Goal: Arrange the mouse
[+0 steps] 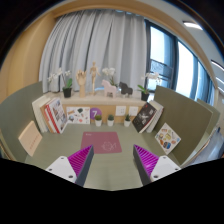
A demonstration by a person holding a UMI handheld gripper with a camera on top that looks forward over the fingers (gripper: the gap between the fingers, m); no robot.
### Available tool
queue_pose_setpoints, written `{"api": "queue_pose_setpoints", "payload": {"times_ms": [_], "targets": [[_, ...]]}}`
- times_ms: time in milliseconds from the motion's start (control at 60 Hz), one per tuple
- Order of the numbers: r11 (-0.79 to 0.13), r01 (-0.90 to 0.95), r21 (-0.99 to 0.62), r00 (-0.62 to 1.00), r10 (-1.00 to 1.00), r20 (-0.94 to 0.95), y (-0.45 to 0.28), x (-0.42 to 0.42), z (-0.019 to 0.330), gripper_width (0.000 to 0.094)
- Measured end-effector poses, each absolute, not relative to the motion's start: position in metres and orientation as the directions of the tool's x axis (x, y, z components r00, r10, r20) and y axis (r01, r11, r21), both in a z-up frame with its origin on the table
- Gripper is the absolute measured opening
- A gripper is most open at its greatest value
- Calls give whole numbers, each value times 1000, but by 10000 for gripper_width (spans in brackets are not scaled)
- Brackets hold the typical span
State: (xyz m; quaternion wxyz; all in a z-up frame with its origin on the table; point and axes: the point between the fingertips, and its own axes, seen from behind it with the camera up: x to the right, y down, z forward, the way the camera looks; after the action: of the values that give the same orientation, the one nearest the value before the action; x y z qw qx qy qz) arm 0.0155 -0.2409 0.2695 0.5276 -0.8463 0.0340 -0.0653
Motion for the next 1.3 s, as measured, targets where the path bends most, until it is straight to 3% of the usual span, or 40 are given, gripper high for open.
{"api": "queue_pose_setpoints", "payload": {"times_ms": [200,317,417,583,900,967,1017,1300], "targets": [[-600,31,-799,994,-64,86,-270,47,113,794],[-664,33,-747,996,-42,82,-282,80,52,795],[-696,39,-717,993,-53,106,-281,123,21,796],[-718,-7,-696,994,-83,76,-256,182,-6,783],[-700,-26,-714,1000,-10,-26,-153,208,-15,777],[-697,-19,-717,1000,-2,-24,-140,210,-15,701],[-693,-9,-721,1000,10,-22,-134,210,-15,511],[-744,-6,-668,1000,-10,2,-135,212,-18,329]]}}
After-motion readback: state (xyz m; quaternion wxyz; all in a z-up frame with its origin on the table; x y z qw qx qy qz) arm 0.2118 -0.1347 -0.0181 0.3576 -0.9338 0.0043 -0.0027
